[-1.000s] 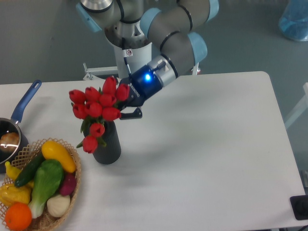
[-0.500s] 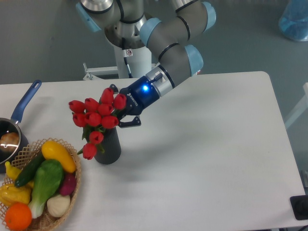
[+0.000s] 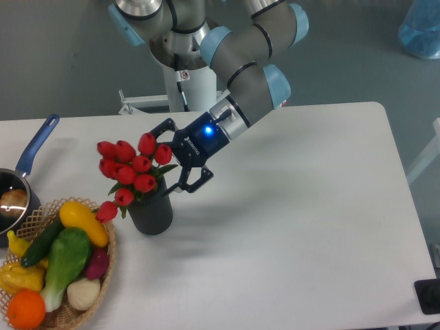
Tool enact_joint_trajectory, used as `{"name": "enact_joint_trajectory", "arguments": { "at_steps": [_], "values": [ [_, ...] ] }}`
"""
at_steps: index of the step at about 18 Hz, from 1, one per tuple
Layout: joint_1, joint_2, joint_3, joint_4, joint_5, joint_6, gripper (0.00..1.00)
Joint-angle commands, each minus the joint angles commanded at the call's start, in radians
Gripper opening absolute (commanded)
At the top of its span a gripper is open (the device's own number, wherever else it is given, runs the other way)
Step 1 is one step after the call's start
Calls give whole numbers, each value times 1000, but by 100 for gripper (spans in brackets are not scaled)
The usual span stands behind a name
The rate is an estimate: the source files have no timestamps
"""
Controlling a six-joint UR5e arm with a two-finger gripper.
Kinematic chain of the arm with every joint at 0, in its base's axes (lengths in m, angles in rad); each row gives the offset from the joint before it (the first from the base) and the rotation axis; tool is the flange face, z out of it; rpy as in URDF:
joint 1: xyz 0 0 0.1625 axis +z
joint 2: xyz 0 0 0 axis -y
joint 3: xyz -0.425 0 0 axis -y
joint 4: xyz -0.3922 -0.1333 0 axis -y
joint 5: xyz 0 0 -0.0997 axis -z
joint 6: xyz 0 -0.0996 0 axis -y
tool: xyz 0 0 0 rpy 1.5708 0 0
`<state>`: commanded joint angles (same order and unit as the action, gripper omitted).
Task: Insert the flowers into the vase
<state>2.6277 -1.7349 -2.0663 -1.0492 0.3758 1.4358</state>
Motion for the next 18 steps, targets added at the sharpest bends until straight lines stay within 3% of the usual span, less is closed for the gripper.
{"name": "enact_joint_trajectory", "arguments": {
  "at_steps": [7,11,13,16,18],
  "values": [
    [57,32,15,0,71,2,100],
    [101,37,95,-2,90,-3,100],
    [123,37,138,3,173,3,100],
    [152,37,210,5,412,11,100],
    [178,34,239,9,478,20,100]
  ]
}}
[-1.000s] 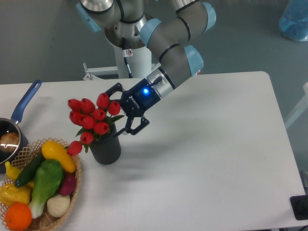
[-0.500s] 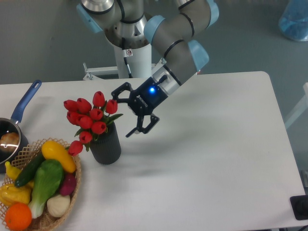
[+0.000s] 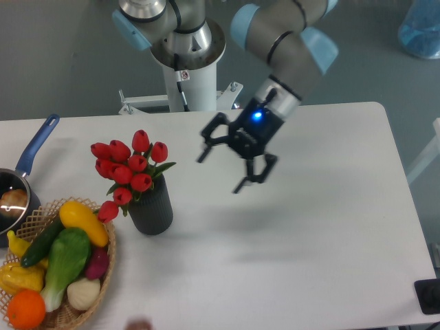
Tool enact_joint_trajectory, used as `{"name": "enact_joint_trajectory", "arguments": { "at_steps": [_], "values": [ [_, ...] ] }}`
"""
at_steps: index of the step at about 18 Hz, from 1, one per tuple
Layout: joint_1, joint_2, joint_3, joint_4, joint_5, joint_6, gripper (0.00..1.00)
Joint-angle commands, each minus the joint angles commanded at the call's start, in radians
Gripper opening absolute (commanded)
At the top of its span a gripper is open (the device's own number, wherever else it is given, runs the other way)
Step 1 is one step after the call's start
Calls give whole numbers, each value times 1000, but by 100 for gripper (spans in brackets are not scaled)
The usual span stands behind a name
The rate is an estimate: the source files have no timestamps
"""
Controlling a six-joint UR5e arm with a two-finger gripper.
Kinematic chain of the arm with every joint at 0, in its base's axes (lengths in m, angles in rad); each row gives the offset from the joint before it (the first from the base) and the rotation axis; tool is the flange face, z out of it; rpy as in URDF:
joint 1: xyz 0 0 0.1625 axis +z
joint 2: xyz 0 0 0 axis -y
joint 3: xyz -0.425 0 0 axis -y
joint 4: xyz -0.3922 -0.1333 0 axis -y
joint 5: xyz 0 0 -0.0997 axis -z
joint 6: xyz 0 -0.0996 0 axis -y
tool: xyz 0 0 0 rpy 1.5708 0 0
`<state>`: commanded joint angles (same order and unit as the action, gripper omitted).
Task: Insert the flowers into the vase
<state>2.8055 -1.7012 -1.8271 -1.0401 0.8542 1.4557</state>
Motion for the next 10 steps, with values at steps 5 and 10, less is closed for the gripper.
{"name": "enact_joint_trajectory", "arguments": {
  "at_steps": [5,10],
  "values": [
    [40,-44,37,86,193,6,100],
    [38,-124,109,100,374,54,100]
  ]
}}
